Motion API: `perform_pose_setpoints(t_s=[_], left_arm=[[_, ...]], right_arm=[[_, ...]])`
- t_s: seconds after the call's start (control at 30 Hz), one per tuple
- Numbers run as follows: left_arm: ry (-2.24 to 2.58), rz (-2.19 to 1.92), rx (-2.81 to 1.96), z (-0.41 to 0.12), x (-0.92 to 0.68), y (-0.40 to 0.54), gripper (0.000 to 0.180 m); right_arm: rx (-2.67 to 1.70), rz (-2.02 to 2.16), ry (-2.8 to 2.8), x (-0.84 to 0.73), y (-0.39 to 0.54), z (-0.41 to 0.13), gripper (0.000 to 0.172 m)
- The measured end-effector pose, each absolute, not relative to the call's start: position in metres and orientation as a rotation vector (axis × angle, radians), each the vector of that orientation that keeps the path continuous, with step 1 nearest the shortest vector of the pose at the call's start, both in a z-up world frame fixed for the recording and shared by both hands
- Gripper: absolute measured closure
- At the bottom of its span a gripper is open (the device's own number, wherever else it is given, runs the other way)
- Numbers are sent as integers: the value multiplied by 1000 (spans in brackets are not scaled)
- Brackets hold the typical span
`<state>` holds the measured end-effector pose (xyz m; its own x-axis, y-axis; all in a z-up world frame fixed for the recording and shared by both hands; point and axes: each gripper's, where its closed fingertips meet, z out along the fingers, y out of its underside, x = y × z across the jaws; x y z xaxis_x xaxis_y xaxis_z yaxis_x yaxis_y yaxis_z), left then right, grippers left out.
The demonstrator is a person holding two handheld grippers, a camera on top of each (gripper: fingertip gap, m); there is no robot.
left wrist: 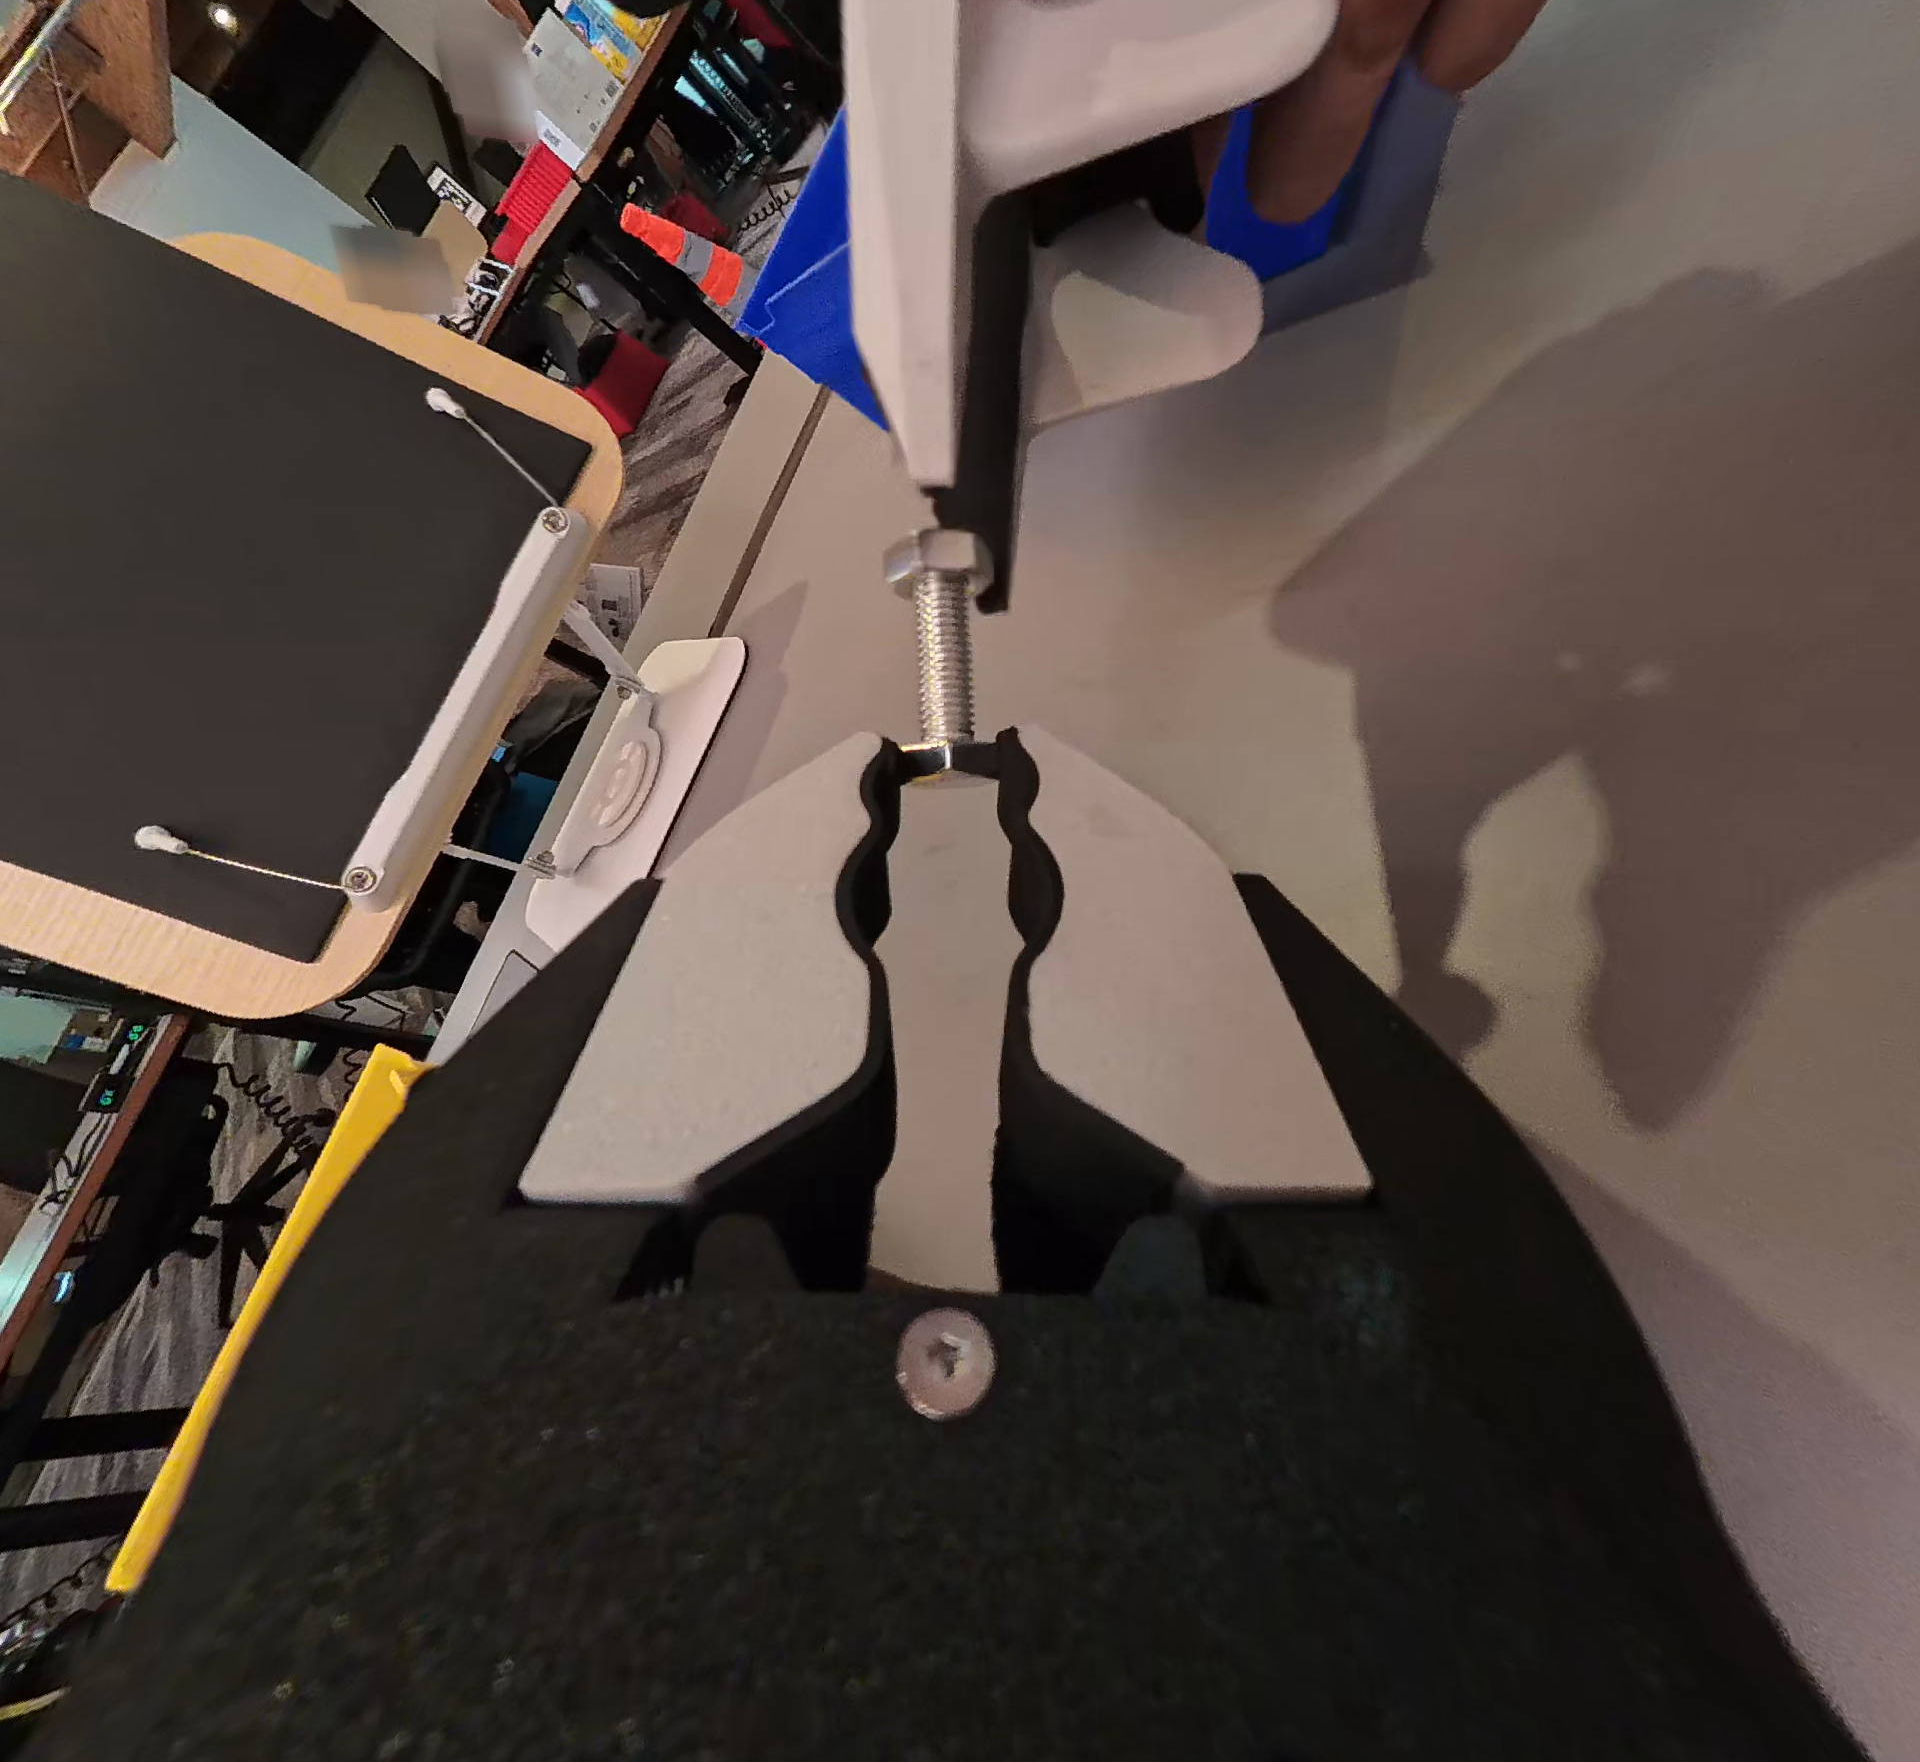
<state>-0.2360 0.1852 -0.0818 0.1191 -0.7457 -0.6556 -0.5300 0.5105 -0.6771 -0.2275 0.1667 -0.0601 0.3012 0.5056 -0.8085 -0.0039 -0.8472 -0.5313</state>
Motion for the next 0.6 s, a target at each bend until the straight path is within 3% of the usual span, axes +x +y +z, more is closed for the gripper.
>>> perform_pose_setpoints(t_s=[0.27, 0.43, 0.6], left_arm=[[1509, -409, -1217, -79, -237, 185, 163], [1629, -823, -1315, -91, -238, 159, 163], [1794, -1103, -1332, -104, -241, 124, 163]], right_arm=[[-2116, 1414, -716, -227, 149, -66, 132], [-1701, 730, -1276, -210, 140, -70, 130], [-1177, 37, -1463, -203, 116, -67, 135]])
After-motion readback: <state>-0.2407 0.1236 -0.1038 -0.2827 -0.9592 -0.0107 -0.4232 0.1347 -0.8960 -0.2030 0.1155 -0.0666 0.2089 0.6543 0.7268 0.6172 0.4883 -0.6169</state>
